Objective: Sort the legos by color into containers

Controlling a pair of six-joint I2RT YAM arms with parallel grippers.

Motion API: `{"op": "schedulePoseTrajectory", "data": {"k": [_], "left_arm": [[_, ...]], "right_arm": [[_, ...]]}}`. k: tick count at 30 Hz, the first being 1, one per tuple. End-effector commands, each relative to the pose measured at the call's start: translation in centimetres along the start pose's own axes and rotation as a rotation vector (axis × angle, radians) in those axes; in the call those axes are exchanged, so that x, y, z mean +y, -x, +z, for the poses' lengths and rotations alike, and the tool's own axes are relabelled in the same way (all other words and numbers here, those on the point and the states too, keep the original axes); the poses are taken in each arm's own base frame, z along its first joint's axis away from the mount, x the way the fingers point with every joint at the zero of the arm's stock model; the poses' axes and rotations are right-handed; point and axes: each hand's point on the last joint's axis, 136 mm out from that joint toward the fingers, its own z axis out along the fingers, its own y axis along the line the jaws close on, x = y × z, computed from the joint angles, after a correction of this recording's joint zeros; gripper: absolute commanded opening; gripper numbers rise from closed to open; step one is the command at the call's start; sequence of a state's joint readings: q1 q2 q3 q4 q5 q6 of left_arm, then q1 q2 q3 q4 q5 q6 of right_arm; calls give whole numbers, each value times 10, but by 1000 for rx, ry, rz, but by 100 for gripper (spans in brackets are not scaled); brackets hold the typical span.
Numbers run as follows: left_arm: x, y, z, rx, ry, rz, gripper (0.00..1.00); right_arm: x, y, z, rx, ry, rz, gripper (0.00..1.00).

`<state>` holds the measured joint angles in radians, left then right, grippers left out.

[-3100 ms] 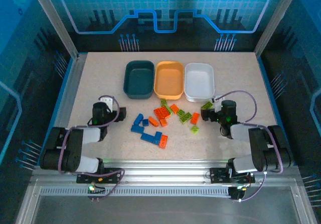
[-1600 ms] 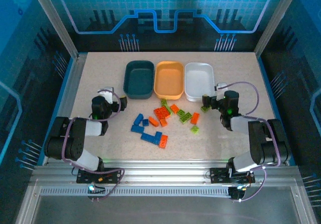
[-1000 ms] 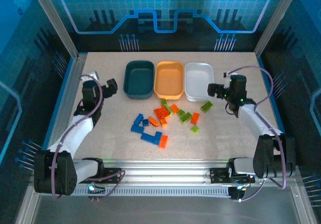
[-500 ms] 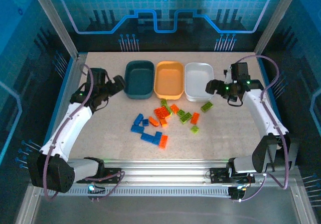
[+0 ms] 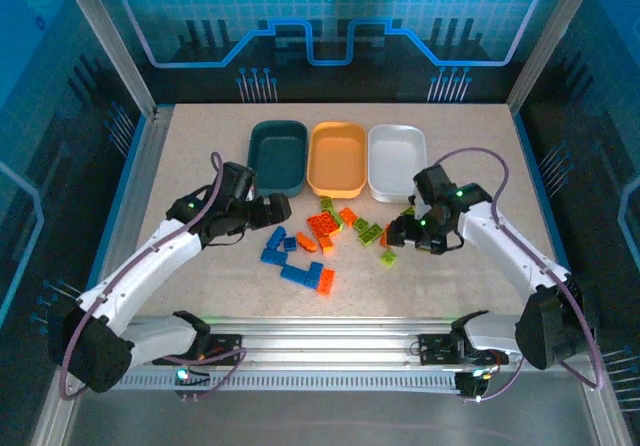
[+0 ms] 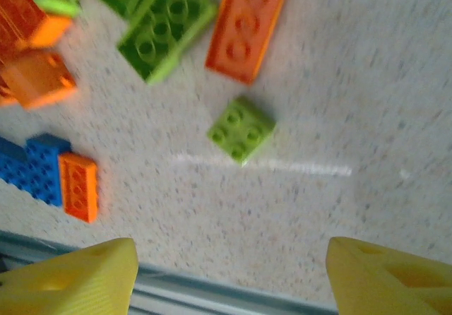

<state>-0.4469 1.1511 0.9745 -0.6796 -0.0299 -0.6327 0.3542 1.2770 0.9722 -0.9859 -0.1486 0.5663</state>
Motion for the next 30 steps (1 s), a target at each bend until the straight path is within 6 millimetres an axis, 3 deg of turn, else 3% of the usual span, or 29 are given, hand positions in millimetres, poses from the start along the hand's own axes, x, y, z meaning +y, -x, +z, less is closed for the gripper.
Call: {"op": "schedulePoseTrajectory", "data": {"k": [1,5,12,19,30], "left_arm": [[5,-29,-11,75,-33,-36,99],[11,-45,-21,93,-59,-52,99],[25,-64,-23,132,-42,-54,99],[27,-75,-25,168,-57,-58,99],[33,-79,-24,167,-47,-6,99]], "right_arm": [[-11,-28,6,46,-52,125,69],[-21,-52,16,48,-61,327,67],[-22,-62,25,-30,-58,614,64],[-14,-58,19,-50,-157,574,65],[15,-26,43,-8,-214,478,65]]}}
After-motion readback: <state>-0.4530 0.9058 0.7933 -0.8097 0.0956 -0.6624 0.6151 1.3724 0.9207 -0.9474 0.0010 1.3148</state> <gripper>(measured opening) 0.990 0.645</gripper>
